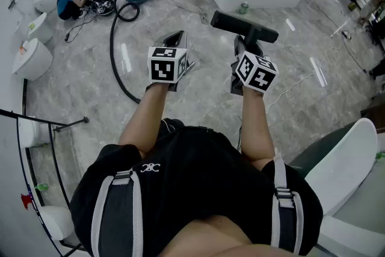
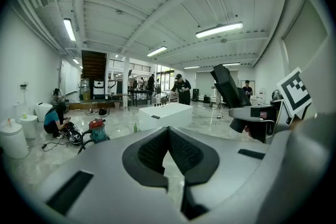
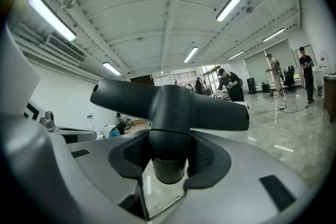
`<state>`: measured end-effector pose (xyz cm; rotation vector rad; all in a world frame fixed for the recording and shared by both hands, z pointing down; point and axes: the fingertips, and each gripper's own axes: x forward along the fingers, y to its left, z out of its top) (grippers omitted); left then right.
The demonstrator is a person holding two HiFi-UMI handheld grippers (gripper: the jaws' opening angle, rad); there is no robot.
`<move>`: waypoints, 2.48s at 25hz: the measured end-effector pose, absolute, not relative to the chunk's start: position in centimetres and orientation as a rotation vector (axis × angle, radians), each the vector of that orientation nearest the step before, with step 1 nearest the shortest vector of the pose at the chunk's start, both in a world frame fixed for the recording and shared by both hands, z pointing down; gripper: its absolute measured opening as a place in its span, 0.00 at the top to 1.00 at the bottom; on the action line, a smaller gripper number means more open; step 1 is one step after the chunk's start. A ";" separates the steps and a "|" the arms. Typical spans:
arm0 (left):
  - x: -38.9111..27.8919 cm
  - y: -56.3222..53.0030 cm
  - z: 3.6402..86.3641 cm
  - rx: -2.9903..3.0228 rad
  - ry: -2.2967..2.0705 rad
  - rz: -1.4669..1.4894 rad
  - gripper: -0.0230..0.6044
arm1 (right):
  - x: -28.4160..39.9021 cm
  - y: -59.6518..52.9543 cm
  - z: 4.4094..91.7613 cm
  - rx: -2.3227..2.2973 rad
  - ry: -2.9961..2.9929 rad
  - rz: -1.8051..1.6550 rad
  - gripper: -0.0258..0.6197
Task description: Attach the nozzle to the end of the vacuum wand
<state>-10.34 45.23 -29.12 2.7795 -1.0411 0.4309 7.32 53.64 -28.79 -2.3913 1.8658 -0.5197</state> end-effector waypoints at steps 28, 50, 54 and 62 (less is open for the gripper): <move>-5.6 22.9 -24.7 2.705 -1.091 0.454 0.95 | 12.3 29.8 -27.0 -2.305 2.006 -0.533 0.67; -5.5 -2.6 -19.4 2.566 -1.102 0.580 0.95 | 12.6 2.6 -22.0 -2.243 2.092 -0.732 0.67; -5.0 -3.8 -16.0 2.515 -1.093 0.655 0.95 | 13.9 0.5 -19.4 -2.224 2.113 -0.787 0.67; -2.8 -5.5 -2.1 2.416 -0.987 0.848 0.95 | 17.6 -2.3 -7.8 -2.257 2.104 -1.000 0.67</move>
